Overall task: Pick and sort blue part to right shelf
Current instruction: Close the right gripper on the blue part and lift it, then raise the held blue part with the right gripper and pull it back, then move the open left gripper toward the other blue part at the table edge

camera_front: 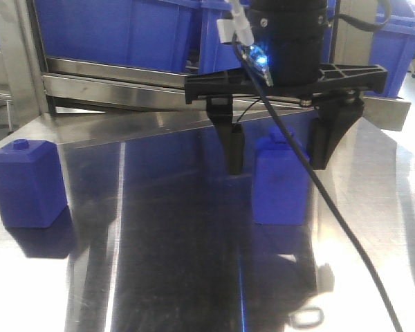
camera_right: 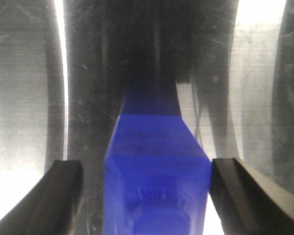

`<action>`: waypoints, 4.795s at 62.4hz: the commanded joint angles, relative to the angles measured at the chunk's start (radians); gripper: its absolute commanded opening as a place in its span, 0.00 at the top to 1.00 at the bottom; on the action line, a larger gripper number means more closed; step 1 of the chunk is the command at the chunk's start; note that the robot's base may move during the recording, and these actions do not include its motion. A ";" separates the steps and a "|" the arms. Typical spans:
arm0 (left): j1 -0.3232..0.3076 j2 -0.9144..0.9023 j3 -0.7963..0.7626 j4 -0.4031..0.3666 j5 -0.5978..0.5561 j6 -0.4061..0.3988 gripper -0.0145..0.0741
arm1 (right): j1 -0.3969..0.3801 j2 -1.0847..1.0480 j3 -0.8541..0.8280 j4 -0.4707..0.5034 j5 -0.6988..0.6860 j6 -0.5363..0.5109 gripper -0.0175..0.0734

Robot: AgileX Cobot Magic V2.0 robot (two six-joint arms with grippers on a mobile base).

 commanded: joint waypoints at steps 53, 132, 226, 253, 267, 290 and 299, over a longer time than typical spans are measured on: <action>0.001 -0.023 0.024 0.000 -0.089 -0.011 0.68 | -0.030 -0.018 -0.028 -0.003 -0.028 0.005 0.43; 0.001 -0.023 0.024 0.000 -0.089 -0.011 0.68 | -0.506 -1.071 0.931 0.171 -0.918 -0.815 0.43; 0.001 -0.023 0.024 0.000 -0.089 -0.011 0.68 | -0.511 -1.594 1.073 0.089 -0.939 -0.815 0.43; 0.001 -0.022 0.022 0.000 -0.085 -0.011 0.68 | -0.511 -1.594 1.073 0.089 -0.939 -0.815 0.43; -0.001 -0.018 -0.149 0.000 0.127 -0.022 0.68 | -0.511 -1.594 1.073 0.089 -0.939 -0.815 0.43; -0.001 0.002 -0.317 -0.030 0.299 -0.050 0.68 | -0.511 -1.594 1.073 0.089 -0.939 -0.815 0.43; -0.001 0.072 -0.360 -0.040 0.363 -0.050 0.66 | -0.511 -1.594 1.073 0.089 -0.939 -0.815 0.43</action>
